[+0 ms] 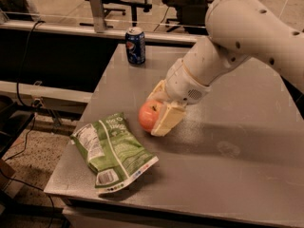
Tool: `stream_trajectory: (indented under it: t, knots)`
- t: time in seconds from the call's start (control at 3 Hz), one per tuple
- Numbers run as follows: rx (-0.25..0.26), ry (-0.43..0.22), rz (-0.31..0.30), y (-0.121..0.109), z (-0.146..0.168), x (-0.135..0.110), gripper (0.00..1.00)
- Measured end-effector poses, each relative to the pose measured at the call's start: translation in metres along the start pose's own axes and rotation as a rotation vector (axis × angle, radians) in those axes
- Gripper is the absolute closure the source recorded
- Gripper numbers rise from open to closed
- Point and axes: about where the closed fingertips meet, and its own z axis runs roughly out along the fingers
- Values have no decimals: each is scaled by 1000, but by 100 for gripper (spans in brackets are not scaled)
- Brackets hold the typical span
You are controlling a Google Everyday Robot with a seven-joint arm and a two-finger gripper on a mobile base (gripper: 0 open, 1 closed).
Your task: Move apple near green jalapeno chip bag
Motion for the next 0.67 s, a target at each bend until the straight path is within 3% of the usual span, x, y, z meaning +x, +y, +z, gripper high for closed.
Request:
stream_trajectory:
  t: [0.67]
  knots:
    - [0, 2, -5, 1, 0, -3, 7]
